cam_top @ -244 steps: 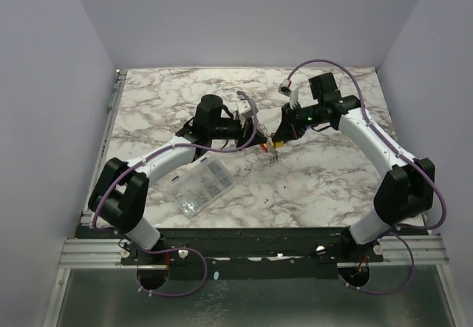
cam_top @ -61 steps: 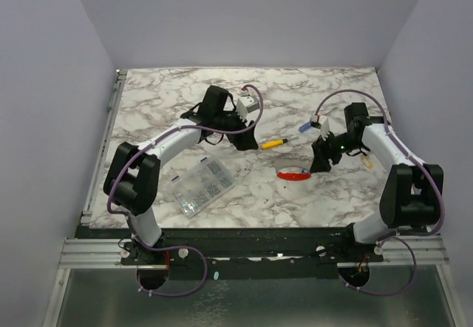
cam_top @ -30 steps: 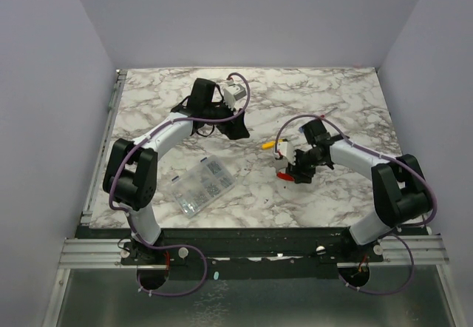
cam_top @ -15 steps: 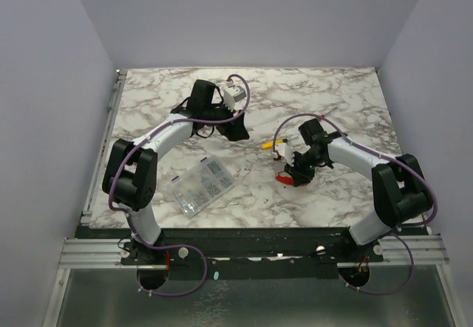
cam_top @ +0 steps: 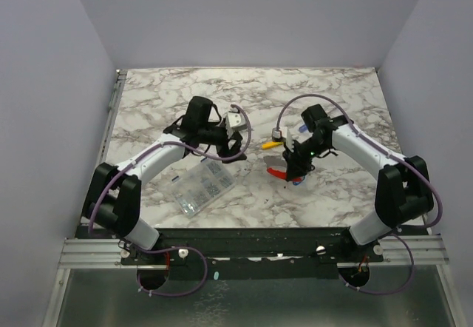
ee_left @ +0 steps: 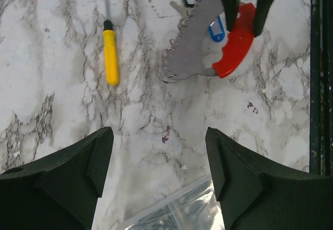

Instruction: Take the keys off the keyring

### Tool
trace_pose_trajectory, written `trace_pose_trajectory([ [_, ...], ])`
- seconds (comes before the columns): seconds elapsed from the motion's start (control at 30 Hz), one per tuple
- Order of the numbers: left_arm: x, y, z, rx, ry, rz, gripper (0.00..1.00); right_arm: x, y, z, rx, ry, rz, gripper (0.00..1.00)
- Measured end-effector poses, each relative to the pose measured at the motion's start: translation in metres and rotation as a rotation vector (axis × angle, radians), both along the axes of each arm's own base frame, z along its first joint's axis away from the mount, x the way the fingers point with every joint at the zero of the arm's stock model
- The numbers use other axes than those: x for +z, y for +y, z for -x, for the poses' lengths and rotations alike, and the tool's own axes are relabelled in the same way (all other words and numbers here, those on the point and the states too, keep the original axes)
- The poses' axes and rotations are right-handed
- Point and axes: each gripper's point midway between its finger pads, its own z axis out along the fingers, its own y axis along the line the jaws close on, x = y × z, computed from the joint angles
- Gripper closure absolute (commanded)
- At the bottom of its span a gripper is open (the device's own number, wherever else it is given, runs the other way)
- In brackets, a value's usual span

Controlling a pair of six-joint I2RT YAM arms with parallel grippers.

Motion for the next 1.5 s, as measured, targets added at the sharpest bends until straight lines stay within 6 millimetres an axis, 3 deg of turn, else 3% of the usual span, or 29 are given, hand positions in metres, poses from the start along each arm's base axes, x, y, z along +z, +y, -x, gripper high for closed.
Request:
trace_pose_trajectory([
  [0.13,-0.004,-0.011,0.02,-0.129,-0.117,-0.012,0.22,0.015,0.009,-0.005,-0.021,0.068,-0.068,0.91],
  [0.4,-0.015,-0.052,0.048,-0.336,-0.293,-0.059,0.24,0.036,0.025,-0.001,-0.035,0.227,-0.178,0.91],
  [0.5,-0.018,-0.062,0.053,-0.374,-0.321,-0.073,0.31,0.042,0.029,0.002,-0.034,0.27,-0.203,0.91],
  [0.57,-0.019,-0.068,0.057,-0.397,-0.338,-0.087,0.44,0.045,0.031,0.005,-0.035,0.298,-0.214,0.91],
  [0.6,-0.018,-0.07,0.058,-0.404,-0.347,-0.092,0.54,0.046,0.031,0.007,-0.034,0.312,-0.219,0.91],
  [0.67,-0.015,-0.076,0.06,-0.413,-0.362,-0.099,0.84,0.049,0.033,0.009,-0.032,0.337,-0.228,0.9],
  [0.73,-0.013,-0.079,0.063,-0.423,-0.37,-0.108,1.0,0.051,0.033,0.009,-0.031,0.346,-0.23,0.85],
  [0.83,-0.017,-0.081,0.075,-0.429,-0.317,-0.14,1.0,0.059,0.028,0.001,-0.047,0.333,-0.247,0.76],
  [0.93,-0.012,-0.086,0.081,-0.428,-0.286,-0.152,1.0,0.074,0.024,-0.008,-0.079,0.328,-0.275,0.58],
  [1.1,0.002,-0.093,0.094,-0.414,-0.213,-0.152,1.0,0.104,0.003,-0.042,-0.198,0.242,-0.334,0.41],
  [1.27,0.012,-0.102,0.115,-0.393,-0.096,-0.145,1.0,0.131,-0.027,-0.072,-0.348,0.121,-0.379,0.34],
  [1.5,0.026,-0.123,0.169,-0.452,0.059,-0.108,1.0,0.152,-0.031,-0.08,-0.392,0.032,-0.406,0.33],
])
